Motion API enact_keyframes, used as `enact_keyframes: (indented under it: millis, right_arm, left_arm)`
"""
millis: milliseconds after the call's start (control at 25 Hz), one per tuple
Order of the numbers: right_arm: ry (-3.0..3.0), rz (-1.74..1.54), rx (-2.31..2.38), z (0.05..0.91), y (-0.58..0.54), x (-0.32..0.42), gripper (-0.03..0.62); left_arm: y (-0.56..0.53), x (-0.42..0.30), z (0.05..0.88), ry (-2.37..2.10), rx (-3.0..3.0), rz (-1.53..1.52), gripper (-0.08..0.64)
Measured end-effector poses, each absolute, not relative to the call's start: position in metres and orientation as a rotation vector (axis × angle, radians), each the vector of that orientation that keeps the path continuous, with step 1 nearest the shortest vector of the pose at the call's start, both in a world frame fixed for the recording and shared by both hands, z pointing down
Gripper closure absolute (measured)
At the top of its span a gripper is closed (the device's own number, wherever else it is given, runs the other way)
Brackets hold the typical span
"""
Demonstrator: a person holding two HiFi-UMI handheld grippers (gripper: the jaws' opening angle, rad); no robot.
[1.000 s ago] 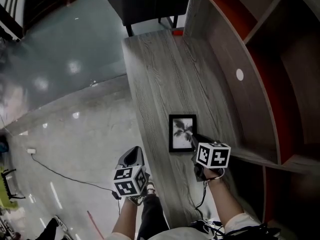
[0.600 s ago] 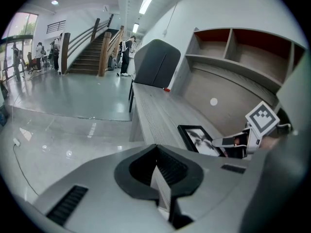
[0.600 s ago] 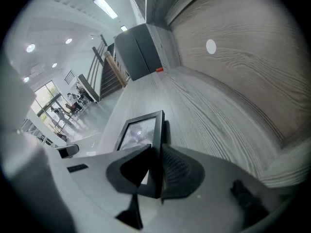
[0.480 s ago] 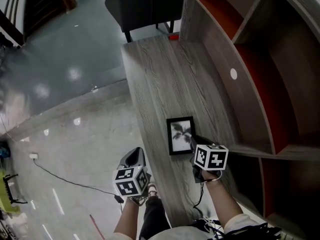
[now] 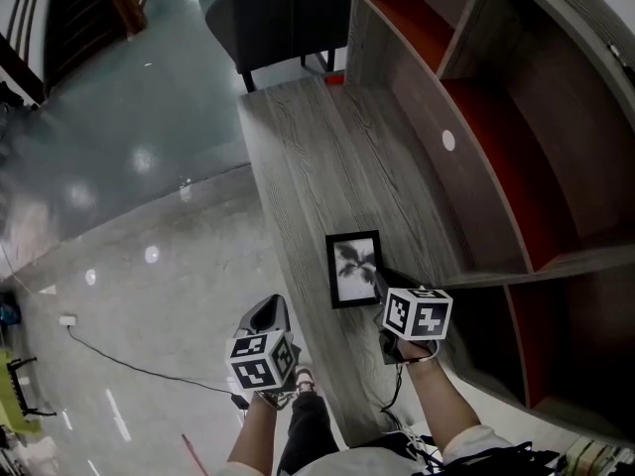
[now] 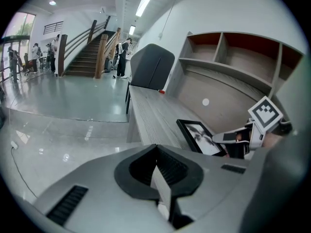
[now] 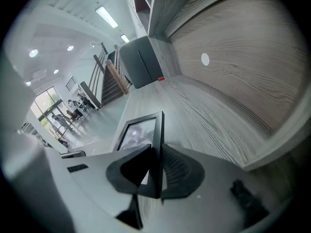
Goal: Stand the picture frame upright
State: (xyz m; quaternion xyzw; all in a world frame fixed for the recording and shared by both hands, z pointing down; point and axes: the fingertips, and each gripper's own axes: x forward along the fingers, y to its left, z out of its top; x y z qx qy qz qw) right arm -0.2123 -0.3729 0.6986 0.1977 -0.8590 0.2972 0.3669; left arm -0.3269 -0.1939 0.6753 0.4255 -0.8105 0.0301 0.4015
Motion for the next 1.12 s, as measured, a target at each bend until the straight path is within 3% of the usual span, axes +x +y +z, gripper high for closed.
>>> enact_keyframes:
  millis: [1120]
  right_arm:
    - [-2.435,0.793,0.914,0.555,-0.333,-0.109,0.508]
  left_arm:
    - [-0.206,-0.259,0.57,-2.004,1.531,0.104,0.546]
